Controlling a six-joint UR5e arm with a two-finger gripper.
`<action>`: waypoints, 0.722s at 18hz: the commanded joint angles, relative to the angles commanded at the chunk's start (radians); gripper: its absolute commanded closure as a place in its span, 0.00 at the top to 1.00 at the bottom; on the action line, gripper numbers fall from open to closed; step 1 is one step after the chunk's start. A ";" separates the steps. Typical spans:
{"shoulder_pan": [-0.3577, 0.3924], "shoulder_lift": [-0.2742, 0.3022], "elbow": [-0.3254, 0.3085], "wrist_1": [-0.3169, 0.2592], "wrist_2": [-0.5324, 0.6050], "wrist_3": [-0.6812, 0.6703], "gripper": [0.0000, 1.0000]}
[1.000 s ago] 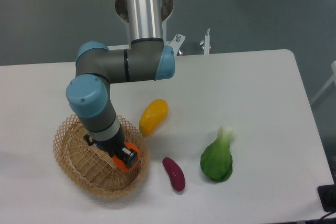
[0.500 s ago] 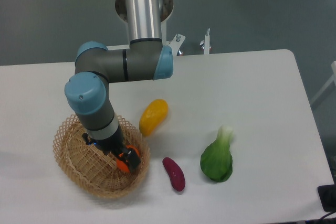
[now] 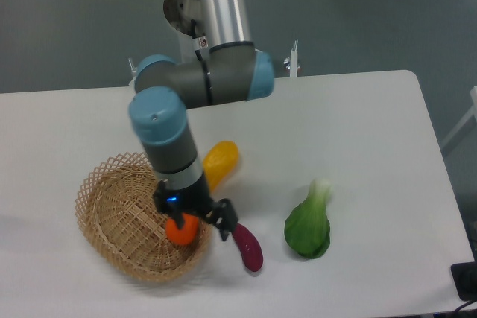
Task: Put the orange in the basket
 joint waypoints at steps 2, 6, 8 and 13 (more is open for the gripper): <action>0.054 0.003 -0.022 0.002 -0.003 0.109 1.00; 0.150 0.025 -0.025 -0.003 -0.041 0.237 1.00; 0.195 0.025 -0.022 -0.003 -0.060 0.308 1.00; 0.301 -0.032 0.085 -0.098 -0.132 0.470 1.00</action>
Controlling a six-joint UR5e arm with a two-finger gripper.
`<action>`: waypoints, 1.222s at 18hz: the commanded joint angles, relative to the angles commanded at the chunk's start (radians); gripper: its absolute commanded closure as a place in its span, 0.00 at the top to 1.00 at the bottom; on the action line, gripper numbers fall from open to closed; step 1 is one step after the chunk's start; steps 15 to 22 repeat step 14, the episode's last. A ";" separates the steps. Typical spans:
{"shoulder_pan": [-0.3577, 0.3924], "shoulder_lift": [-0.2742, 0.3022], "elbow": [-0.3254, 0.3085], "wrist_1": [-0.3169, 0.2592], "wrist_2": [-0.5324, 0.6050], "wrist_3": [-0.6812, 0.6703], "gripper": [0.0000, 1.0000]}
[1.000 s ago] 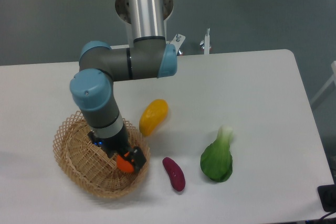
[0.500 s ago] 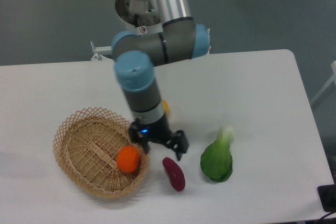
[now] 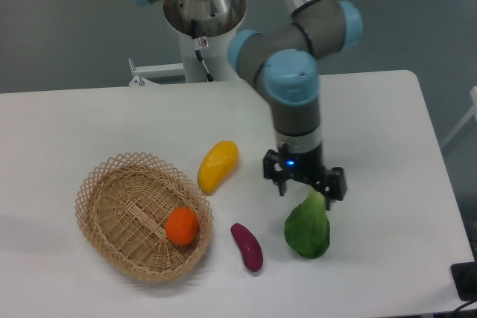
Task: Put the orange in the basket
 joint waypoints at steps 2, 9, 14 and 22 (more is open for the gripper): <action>0.019 -0.021 0.043 -0.042 0.000 0.044 1.00; 0.077 -0.083 0.109 -0.059 0.008 0.186 1.00; 0.081 -0.074 0.108 -0.100 0.015 0.215 1.00; 0.081 -0.074 0.108 -0.100 0.015 0.215 1.00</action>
